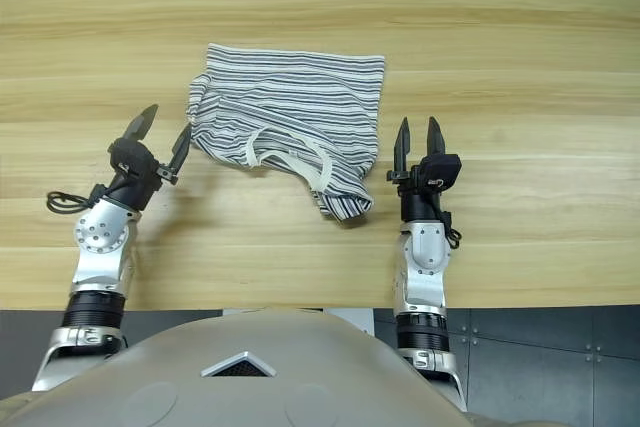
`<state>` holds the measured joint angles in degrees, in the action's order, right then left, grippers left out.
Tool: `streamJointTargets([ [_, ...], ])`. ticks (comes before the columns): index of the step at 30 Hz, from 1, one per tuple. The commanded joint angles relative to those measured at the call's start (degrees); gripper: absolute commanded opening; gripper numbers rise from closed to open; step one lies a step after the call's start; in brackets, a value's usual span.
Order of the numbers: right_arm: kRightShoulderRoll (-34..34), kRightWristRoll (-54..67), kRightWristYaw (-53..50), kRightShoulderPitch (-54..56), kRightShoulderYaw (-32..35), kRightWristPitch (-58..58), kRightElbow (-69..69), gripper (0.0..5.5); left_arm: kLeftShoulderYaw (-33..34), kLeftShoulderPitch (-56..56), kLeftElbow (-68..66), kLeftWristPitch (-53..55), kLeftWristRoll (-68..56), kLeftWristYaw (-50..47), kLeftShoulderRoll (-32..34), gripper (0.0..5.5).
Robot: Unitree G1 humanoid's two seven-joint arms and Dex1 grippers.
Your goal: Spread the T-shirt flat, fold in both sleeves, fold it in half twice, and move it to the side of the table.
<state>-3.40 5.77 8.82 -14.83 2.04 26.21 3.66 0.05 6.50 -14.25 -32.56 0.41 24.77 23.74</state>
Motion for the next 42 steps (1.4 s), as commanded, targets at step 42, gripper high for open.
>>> streamJointTargets([
  [42, -13.64, 23.14, 12.62, -30.61, -10.08, -41.08, -38.56, 1.99, -29.08, -40.30, -18.83, -26.16, 51.16, 2.71, 26.11, 2.76],
])
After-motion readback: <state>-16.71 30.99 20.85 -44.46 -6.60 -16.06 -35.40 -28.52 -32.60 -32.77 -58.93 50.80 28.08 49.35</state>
